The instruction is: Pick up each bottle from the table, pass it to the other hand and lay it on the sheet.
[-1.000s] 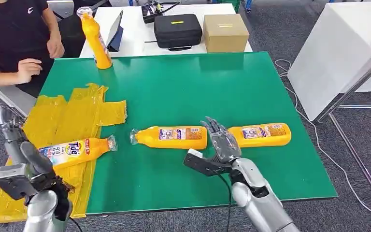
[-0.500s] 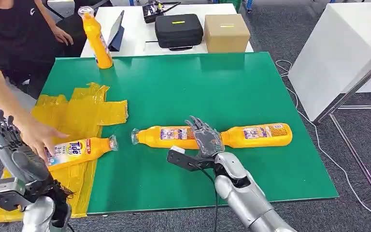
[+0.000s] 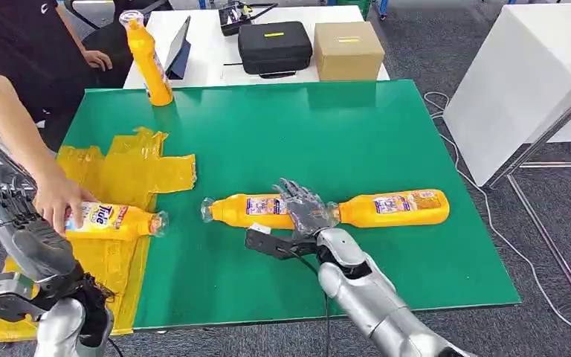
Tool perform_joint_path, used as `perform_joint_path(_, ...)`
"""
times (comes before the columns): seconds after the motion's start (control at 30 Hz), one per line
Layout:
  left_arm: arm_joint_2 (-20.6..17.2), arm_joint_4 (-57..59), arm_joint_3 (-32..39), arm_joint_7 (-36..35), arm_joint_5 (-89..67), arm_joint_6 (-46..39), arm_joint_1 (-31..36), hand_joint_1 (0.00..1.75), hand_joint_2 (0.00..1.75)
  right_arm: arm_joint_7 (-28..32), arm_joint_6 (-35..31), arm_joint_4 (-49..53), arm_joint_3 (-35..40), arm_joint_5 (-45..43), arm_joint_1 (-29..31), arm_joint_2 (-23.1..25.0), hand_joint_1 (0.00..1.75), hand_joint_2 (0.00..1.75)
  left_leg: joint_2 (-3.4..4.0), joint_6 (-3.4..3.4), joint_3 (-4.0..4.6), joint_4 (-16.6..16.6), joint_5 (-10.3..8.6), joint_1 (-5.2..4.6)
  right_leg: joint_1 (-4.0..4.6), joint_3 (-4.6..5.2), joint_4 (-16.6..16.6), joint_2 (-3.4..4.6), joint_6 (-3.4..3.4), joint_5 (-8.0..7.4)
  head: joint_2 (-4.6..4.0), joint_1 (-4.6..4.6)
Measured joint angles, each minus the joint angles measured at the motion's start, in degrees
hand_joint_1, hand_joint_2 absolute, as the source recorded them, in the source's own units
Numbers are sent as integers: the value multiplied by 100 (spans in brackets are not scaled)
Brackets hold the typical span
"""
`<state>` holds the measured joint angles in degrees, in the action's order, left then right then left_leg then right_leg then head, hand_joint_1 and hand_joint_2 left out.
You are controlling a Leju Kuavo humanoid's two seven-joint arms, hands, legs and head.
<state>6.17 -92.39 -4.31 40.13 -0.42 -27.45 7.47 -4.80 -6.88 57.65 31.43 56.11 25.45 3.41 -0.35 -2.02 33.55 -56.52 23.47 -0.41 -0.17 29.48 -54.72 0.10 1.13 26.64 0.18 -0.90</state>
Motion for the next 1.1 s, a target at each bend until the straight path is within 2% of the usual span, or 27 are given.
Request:
perform_joint_path(0.33, -55, 0, -55, 2, 116, 42, 10, 0, 0, -551, -389, -1614, 366, 569, 685, 278, 0, 175, -1, 0, 1, 0, 0, -2, -2, 2, 0, 0, 0, 0, 0, 2)
perform_joint_path(0.7, -73, 2, -144, 2, 236, -9, 66, 0, 0, -1059, -367, -2604, 562, 1130, 1140, 547, 0, 175, 6, 0, -22, 0, 0, 1, 0, -12, 1, 1, 0, -1, 0, 2)
perform_joint_path(0.73, -75, 2, -144, 2, 245, -9, 66, 0, 0, -1107, -372, -2663, 580, 1178, 1167, 562, 10, 175, 5, 1, -25, 0, -1, 1, 0, -16, 1, 1, 0, -1, 0, 2)
perform_joint_path(0.77, -75, 2, -144, 2, 254, -11, 66, 0, 0, -1148, -354, -2727, 593, 1207, 1199, 573, 175, 175, 5, 1, -27, 0, -1, 2, 0, -18, 1, 1, -1, -1, 0, 0)
perform_joint_path(0.93, -79, 2, -144, 2, 322, -20, 67, 0, 0, -1189, -37, -3046, 601, 1261, 1347, 634, 175, 175, 5, 2, -44, 1, -2, 1, -1, -37, 1, 1, -1, -2, 0, 2)
perform_joint_path(1.1, -81, 2, -142, 2, 335, -55, 66, 0, 0, -1141, 7, -3227, 626, 1281, 1437, 665, 175, 175, 2, 0, -47, -2, -3, -2, -3, -43, 1, 0, 2, -3, 0, 0)
